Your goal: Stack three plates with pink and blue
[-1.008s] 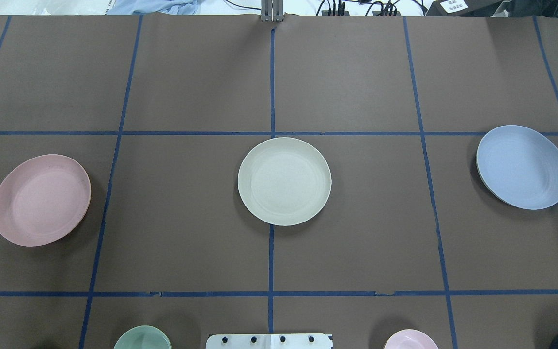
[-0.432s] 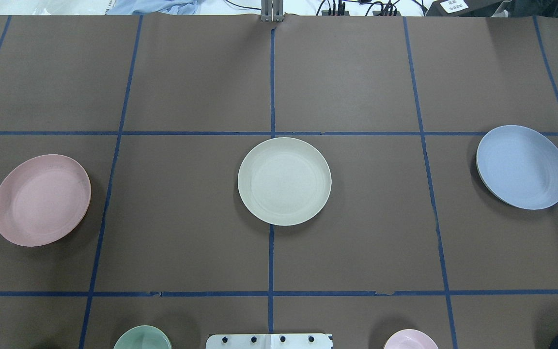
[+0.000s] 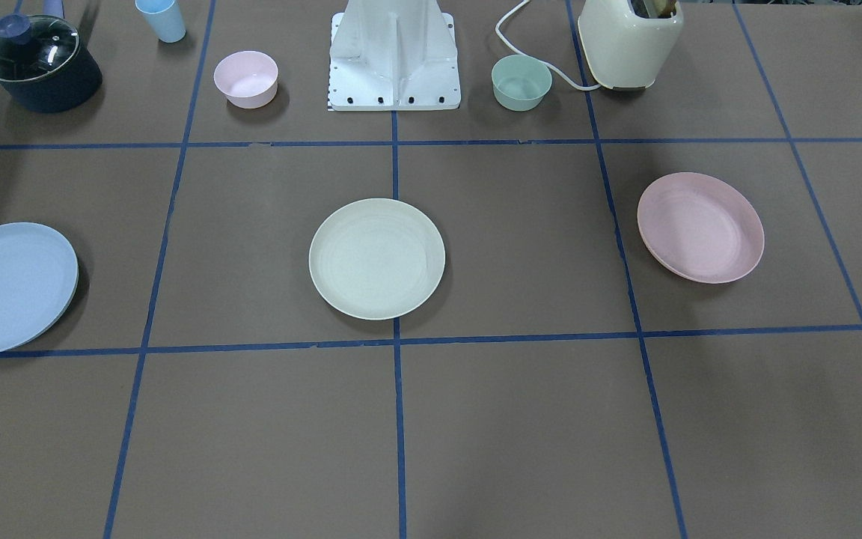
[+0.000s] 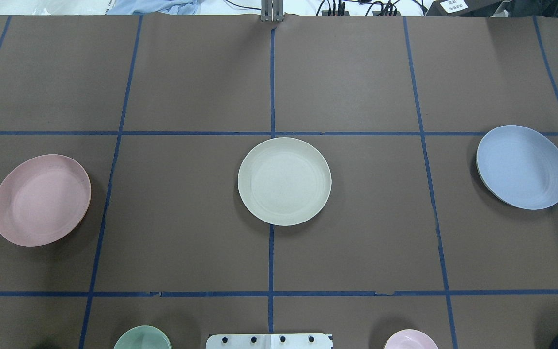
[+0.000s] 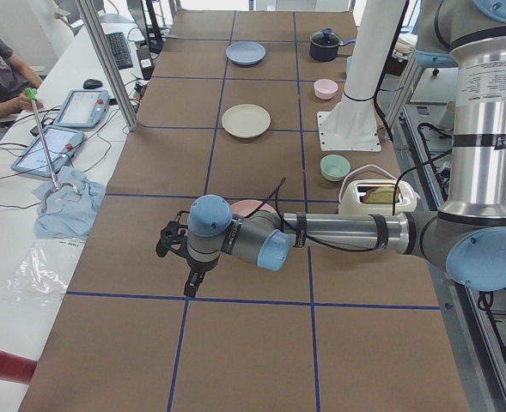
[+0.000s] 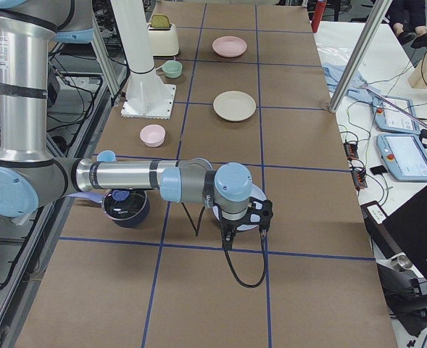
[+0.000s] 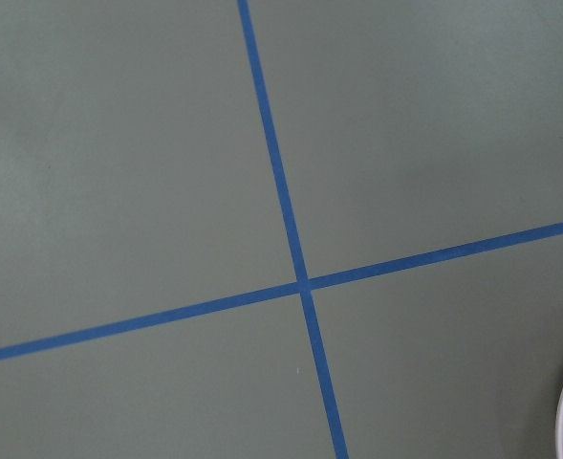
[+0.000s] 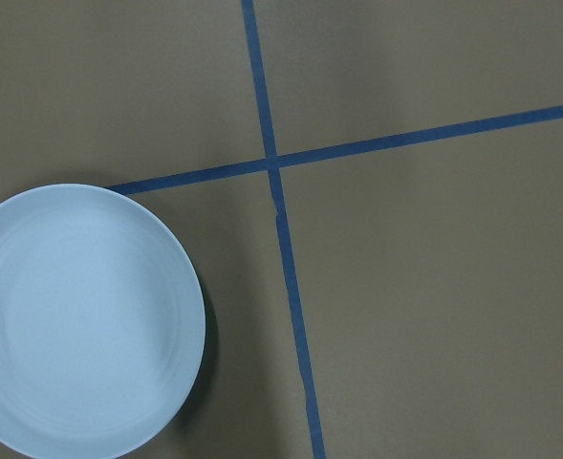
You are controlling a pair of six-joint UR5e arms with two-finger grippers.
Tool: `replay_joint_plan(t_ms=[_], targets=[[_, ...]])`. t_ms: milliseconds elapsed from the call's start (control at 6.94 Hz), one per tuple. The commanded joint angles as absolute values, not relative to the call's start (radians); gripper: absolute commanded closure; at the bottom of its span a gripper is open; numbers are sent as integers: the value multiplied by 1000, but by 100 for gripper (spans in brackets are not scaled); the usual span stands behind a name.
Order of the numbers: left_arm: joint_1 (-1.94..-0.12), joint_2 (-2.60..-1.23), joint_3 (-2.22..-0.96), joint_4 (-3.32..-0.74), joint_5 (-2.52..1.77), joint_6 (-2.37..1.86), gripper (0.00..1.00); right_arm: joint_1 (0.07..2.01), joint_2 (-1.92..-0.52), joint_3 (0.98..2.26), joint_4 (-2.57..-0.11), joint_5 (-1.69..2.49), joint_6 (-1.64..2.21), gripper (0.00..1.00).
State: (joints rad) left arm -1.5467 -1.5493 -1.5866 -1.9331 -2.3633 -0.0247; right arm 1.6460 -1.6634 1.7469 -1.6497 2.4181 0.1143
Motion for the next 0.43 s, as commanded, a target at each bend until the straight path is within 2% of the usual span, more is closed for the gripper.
replay_joint_plan(t_ms=[0, 288], targets=[[-1487, -1578, -1528, -1991, -2432, -84, 0, 1629, -1651, 1743, -1646, 2430, 120, 0], [-1395, -1540, -1520, -2182, -2430, -441, 0, 1624, -1661, 1741, -1635, 2428, 144, 0]])
